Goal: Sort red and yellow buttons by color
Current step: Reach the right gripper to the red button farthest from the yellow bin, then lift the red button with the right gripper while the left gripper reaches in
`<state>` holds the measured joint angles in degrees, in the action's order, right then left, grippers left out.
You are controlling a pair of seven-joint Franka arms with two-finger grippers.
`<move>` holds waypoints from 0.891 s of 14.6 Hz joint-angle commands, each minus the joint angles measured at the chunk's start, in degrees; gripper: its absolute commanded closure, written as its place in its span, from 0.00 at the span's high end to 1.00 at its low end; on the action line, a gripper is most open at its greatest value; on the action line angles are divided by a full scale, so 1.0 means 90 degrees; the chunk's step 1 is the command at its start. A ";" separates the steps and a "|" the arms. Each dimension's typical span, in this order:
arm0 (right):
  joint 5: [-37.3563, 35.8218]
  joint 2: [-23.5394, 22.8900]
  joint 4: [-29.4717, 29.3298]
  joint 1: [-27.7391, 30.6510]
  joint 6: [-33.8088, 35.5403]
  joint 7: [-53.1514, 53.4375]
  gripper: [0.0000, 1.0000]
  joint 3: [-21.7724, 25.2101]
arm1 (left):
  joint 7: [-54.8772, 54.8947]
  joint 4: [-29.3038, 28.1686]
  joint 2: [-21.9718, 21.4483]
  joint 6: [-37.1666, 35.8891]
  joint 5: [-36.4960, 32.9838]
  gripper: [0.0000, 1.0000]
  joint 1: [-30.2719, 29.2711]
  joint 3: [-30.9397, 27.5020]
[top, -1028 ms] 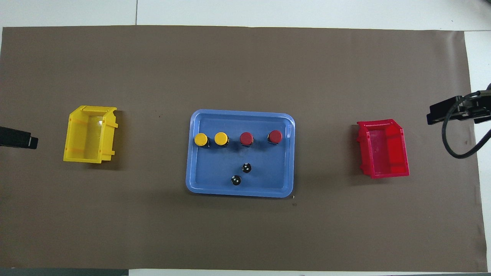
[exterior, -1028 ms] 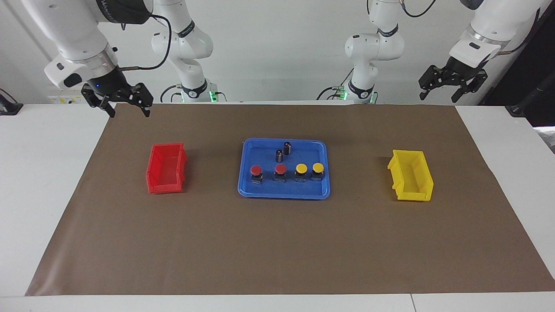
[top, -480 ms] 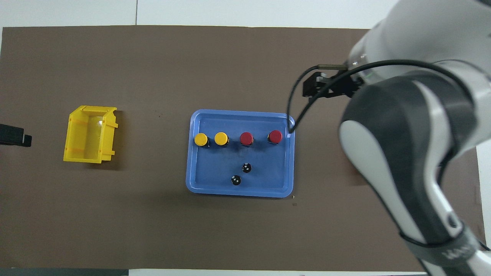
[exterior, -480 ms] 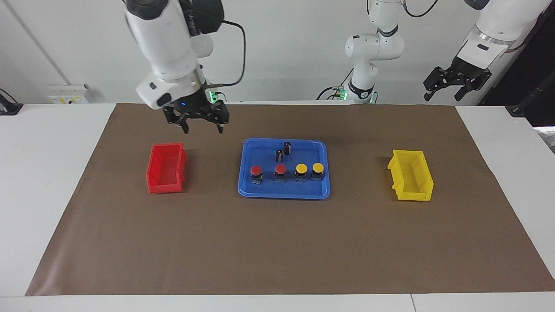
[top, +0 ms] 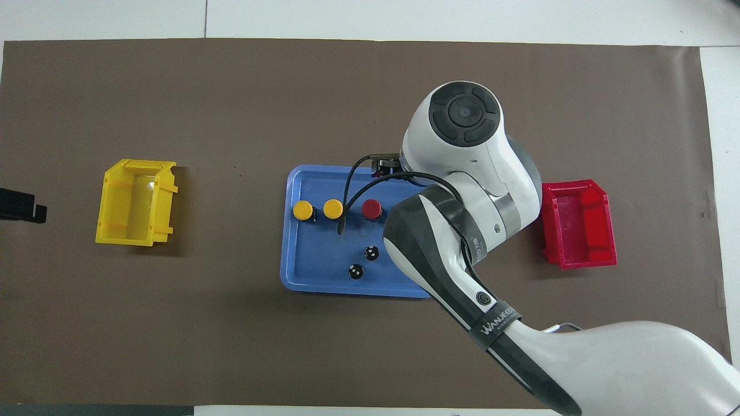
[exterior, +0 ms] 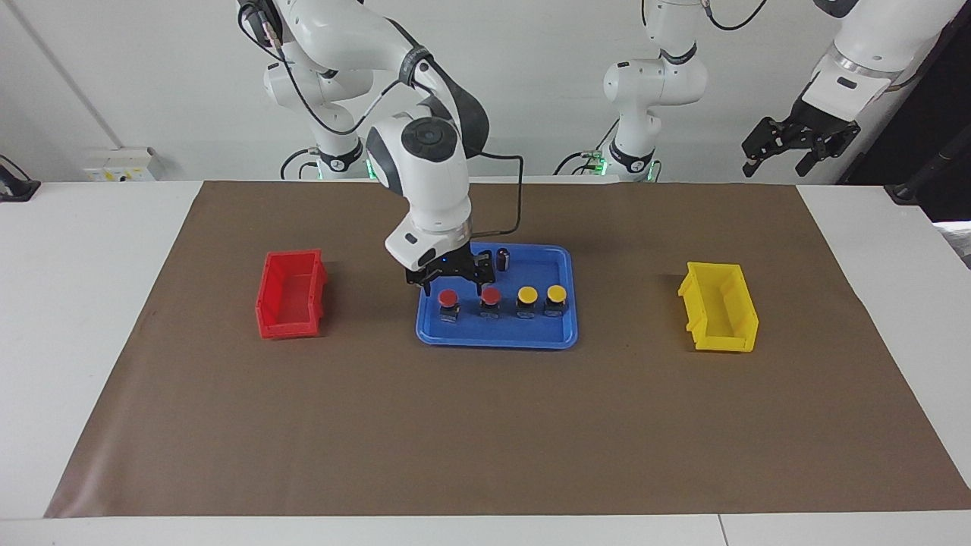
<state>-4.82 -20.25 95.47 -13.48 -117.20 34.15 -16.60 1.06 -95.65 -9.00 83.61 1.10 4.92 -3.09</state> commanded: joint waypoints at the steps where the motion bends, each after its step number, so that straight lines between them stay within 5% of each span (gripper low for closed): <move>1: -0.0001 0.0356 0.0573 0.0120 -0.0239 0.0082 1.00 -0.0069 | -0.0117 -0.0105 -0.0133 -0.0061 -0.0123 1.00 -0.0059 0.0050; 5: 0.0038 0.0366 0.1217 0.0120 -0.0961 0.0083 0.93 -0.0079 | -0.0118 -0.0115 -0.0133 -0.0022 -0.0123 1.00 -0.0059 0.0050; 13: 0.0038 0.0346 0.1481 0.0111 -0.1070 0.0083 0.73 -0.0079 | -0.0118 -0.0203 -0.0182 0.0007 -0.0123 1.00 -0.0059 0.0050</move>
<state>-4.78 -18.77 106.44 -13.26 -125.42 34.24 -16.65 0.60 -95.79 -9.01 83.56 1.10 4.92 -3.09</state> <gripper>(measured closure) 0.225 0.000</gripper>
